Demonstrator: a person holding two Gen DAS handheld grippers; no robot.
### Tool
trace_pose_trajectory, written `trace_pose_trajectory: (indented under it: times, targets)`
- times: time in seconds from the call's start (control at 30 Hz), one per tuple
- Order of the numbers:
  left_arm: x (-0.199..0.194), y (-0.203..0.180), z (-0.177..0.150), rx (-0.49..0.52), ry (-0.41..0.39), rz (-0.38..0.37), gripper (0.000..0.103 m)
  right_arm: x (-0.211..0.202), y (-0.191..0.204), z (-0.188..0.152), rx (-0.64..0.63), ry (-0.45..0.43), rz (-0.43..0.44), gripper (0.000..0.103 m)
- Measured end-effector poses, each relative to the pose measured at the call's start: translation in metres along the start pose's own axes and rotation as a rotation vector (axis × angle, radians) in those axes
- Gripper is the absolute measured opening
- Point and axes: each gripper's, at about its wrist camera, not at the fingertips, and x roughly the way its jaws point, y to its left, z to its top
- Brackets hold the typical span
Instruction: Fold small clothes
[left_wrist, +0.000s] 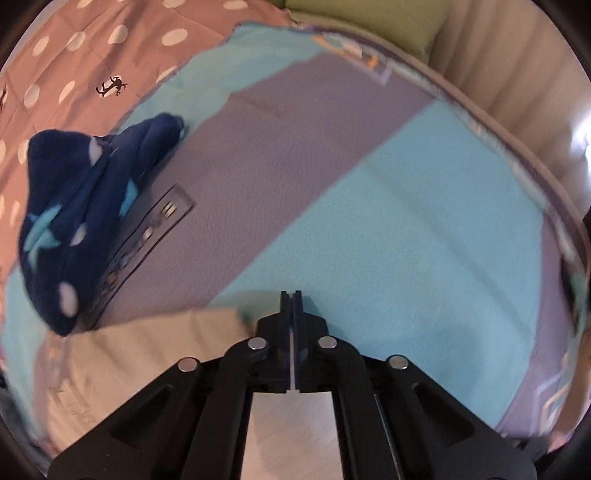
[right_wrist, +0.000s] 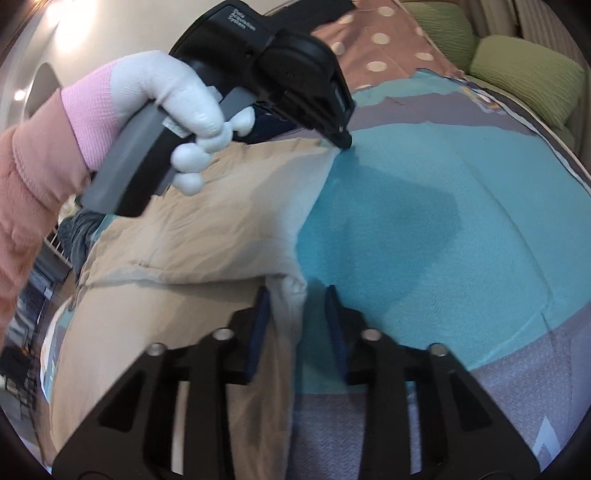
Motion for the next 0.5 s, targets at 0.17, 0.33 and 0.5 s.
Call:
trace_pose_trajectory:
  times: [0.17, 0.33, 0.5]
  targets:
    - [-0.012, -0.008, 0.003, -0.02, -0.089, -0.109, 0.0, -0.002, -0.009, -0.001, 0.05, -0.005, 0.038, 0.022]
    - [-0.028, -0.001, -0.012, 0.001, -0.074, -0.015, 0.014, -0.001, -0.01, 0.0, 0.049, 0.0, 0.039, 0.022]
    - [-0.004, -0.002, -0.025, 0.097, 0.004, 0.085, 0.057, 0.001, -0.012, 0.002, 0.043, 0.003, 0.036, 0.022]
